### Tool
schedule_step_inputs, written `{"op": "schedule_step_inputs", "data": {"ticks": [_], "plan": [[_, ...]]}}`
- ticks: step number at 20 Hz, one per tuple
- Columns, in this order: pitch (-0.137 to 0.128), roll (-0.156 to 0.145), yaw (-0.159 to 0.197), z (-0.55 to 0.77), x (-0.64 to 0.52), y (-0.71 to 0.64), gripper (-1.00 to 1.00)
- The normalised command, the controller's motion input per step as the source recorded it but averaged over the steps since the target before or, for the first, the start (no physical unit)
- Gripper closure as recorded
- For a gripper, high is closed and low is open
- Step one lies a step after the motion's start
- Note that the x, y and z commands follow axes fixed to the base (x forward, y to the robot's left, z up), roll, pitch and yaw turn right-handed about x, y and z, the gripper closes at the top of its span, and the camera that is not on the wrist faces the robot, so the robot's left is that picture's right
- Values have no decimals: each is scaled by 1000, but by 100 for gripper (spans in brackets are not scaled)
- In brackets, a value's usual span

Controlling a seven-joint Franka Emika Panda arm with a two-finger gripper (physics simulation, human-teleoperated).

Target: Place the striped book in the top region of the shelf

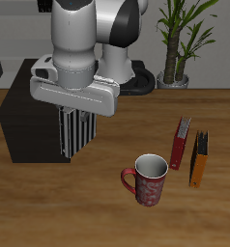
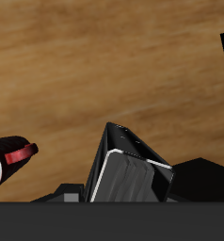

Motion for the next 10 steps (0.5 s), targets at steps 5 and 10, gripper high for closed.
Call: {"op": "schedule_step_inputs", "data": {"ticks": [5, 10], "plan": [[25, -29, 12, 118, -497, 17, 100], [-11, 15, 11, 114, -415, 65, 100]]}}
